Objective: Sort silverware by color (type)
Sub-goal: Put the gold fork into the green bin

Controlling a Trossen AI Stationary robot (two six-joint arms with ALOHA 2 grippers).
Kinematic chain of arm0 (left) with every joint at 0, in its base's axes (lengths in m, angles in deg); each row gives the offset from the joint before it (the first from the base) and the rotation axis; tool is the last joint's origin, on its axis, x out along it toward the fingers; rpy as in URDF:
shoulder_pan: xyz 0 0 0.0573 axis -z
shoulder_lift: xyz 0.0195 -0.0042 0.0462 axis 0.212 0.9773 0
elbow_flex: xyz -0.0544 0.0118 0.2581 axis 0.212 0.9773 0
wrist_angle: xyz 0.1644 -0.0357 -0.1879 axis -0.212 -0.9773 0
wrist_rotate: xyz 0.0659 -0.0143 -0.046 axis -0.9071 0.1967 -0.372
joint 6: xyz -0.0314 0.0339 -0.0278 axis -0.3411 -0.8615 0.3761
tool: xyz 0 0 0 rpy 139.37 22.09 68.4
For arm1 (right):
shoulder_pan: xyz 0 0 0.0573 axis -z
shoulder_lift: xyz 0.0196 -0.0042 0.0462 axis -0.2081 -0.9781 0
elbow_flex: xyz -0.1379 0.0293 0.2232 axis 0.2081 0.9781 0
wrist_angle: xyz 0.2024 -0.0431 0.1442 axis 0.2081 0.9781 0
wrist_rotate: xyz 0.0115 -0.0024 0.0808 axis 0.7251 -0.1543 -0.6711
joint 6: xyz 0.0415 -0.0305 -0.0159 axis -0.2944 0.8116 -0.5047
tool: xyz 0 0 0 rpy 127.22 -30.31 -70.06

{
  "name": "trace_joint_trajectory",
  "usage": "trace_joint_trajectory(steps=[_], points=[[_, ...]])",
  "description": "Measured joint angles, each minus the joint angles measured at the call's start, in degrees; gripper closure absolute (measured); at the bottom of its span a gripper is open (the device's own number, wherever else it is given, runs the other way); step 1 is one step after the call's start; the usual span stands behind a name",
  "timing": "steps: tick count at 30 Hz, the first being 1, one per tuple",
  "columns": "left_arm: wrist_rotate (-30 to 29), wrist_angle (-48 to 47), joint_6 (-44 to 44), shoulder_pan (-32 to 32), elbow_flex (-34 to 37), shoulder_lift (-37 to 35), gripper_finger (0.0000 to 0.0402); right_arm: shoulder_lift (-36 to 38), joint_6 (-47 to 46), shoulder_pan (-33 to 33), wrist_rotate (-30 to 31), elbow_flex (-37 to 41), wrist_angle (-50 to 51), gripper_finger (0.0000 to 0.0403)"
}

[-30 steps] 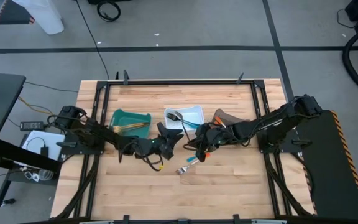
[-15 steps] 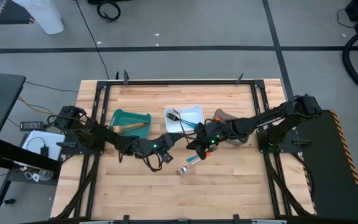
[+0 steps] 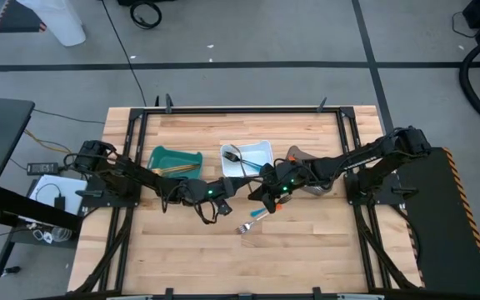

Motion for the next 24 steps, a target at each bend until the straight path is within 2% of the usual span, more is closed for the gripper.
trace_joint_trajectory(steps=[7,11,16,24], points=[[0.37,-0.88,-0.83,-0.07,0.11,0.0,0.0361,-0.02,-1.02,0.0,-0.26,0.02,-0.01,0.0376],[0.25,-0.9,-0.15,-0.09,0.13,0.0,0.0365,-0.02,-1.66,-0.07,1.23,0.04,-0.48,0.0363],[0.37,-1.07,2.47,-0.09,0.13,0.11,0.037,0.04,-1.05,-0.09,1.33,-0.07,-1.37,0.0321],[-1.21,-4.38,5.39,1.77,0.11,0.11,0.0371,0.16,0.35,0.01,0.94,-0.07,-0.74,0.023]])
